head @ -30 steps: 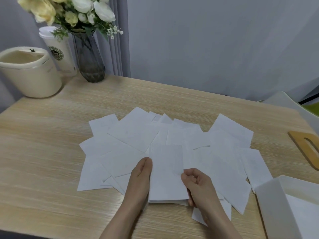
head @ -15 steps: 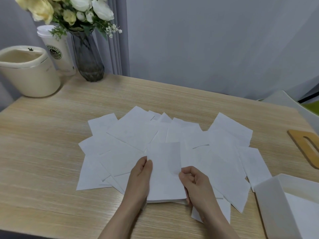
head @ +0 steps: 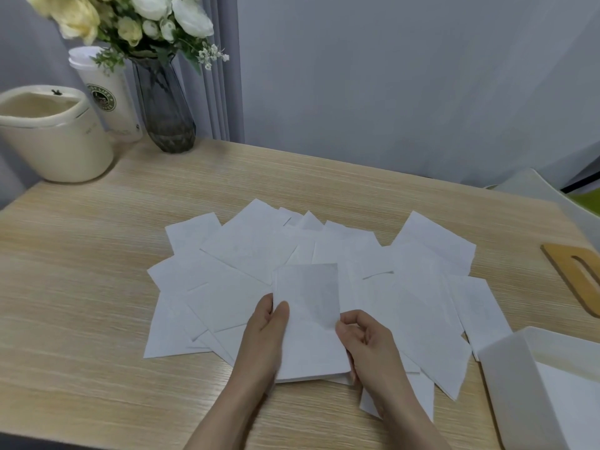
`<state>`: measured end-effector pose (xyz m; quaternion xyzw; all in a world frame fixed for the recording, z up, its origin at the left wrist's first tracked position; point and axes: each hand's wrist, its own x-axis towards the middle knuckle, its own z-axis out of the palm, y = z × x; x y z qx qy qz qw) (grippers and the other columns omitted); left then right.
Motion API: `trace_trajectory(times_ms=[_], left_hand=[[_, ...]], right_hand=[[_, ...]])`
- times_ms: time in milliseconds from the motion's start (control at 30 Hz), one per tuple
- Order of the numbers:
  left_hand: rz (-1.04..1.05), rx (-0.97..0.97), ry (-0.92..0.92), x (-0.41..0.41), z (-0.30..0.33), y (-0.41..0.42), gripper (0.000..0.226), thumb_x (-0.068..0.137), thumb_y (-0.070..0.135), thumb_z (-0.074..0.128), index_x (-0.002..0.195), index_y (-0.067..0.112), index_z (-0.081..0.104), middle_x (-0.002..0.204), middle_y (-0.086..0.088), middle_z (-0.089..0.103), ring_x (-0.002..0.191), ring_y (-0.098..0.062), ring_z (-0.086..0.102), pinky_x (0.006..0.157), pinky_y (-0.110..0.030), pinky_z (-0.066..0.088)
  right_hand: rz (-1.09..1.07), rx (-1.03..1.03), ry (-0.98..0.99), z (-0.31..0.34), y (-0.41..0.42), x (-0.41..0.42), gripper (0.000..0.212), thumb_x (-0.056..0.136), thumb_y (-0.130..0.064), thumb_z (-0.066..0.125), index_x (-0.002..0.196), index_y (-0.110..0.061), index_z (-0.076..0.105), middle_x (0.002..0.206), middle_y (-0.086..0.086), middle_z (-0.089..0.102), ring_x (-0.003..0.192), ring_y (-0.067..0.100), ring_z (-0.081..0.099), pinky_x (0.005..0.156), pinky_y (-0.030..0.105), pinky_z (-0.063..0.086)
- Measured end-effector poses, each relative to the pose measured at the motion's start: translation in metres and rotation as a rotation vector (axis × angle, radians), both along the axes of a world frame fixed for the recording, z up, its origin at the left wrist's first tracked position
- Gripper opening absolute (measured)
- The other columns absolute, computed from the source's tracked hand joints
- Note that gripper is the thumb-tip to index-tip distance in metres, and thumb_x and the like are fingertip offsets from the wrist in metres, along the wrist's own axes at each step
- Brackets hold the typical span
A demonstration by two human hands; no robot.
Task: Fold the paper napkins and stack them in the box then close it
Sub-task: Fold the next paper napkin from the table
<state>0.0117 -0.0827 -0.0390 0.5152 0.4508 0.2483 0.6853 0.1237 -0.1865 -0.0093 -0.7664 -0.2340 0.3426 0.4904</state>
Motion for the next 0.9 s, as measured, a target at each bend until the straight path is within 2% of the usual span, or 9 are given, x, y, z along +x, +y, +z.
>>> trace_trajectory(times_ms=[133,267,367,500,633,733,800,900], left_hand=[[-0.006,-0.006,-0.003,0.000,0.001,-0.001,0.015,0.100,0.023,0.049,0.094,0.023,0.063,0.086,0.003,0.073,0.079,-0.014,0.070,0.073,-0.038,0.053],[-0.016,-0.007,0.009,-0.001,0.001,0.000,0.016,0.100,0.019,0.047,0.101,0.024,0.063,0.088,0.008,0.074,0.079,-0.009,0.070,0.068,-0.027,0.052],[-0.016,-0.013,0.009,-0.001,0.001,0.000,0.017,0.100,0.016,0.047,0.102,0.022,0.064,0.093,0.002,0.074,0.084,-0.015,0.071,0.072,-0.033,0.054],[0.001,0.003,-0.007,-0.001,-0.001,-0.001,0.016,0.099,0.014,0.051,0.106,0.020,0.064,0.098,0.001,0.075,0.093,-0.022,0.071,0.086,-0.046,0.055],[0.010,0.036,-0.001,0.000,0.000,-0.002,0.017,0.096,0.012,0.056,0.108,0.023,0.063,0.100,0.001,0.074,0.094,-0.020,0.070,0.087,-0.045,0.055],[0.016,0.052,-0.002,0.000,-0.001,-0.002,0.019,0.096,0.011,0.058,0.109,0.023,0.062,0.104,-0.003,0.073,0.095,-0.021,0.070,0.087,-0.045,0.055],[0.019,0.046,-0.013,0.000,-0.001,-0.003,0.019,0.096,0.011,0.057,0.109,0.024,0.062,0.104,-0.001,0.073,0.095,-0.020,0.070,0.086,-0.044,0.055],[0.021,0.048,-0.017,0.001,-0.002,-0.003,0.020,0.096,0.011,0.057,0.108,0.025,0.063,0.103,0.000,0.074,0.094,-0.020,0.071,0.085,-0.042,0.055]], right_hand=[[0.012,-0.003,0.019,-0.003,0.000,-0.001,0.013,0.096,-0.011,0.054,0.087,-0.010,0.062,0.043,-0.012,0.049,0.036,0.008,0.037,0.039,0.021,0.033],[0.019,-0.004,0.035,-0.007,0.002,-0.002,0.011,0.095,-0.012,0.055,0.088,-0.011,0.063,0.045,-0.011,0.048,0.038,0.010,0.038,0.040,0.023,0.034],[0.013,0.009,0.019,-0.008,0.001,-0.001,0.012,0.094,-0.012,0.057,0.084,-0.014,0.064,0.045,-0.007,0.048,0.038,0.010,0.038,0.043,0.021,0.035],[-0.003,0.014,0.014,-0.009,-0.002,0.002,0.006,0.090,-0.013,0.061,0.086,-0.014,0.064,0.051,0.000,0.045,0.043,0.006,0.039,0.051,0.019,0.035],[-0.007,0.017,0.006,-0.009,-0.009,0.006,0.006,0.086,-0.014,0.066,0.087,-0.020,0.066,0.056,-0.010,0.057,0.050,-0.002,0.052,0.055,0.011,0.039],[-0.114,-0.043,-0.226,-0.011,-0.020,0.020,0.011,0.084,-0.022,0.068,0.087,-0.032,0.067,0.076,-0.020,0.065,0.068,-0.005,0.055,0.065,0.016,0.041],[-0.176,-0.102,-0.416,-0.008,-0.031,0.037,0.015,0.084,-0.025,0.067,0.092,-0.037,0.062,0.094,-0.020,0.061,0.081,-0.004,0.055,0.069,0.019,0.040],[-0.216,-0.204,-0.589,-0.004,-0.047,0.064,0.023,0.084,-0.025,0.067,0.105,-0.032,0.061,0.110,-0.016,0.054,0.105,0.008,0.046,0.084,0.029,0.040]])
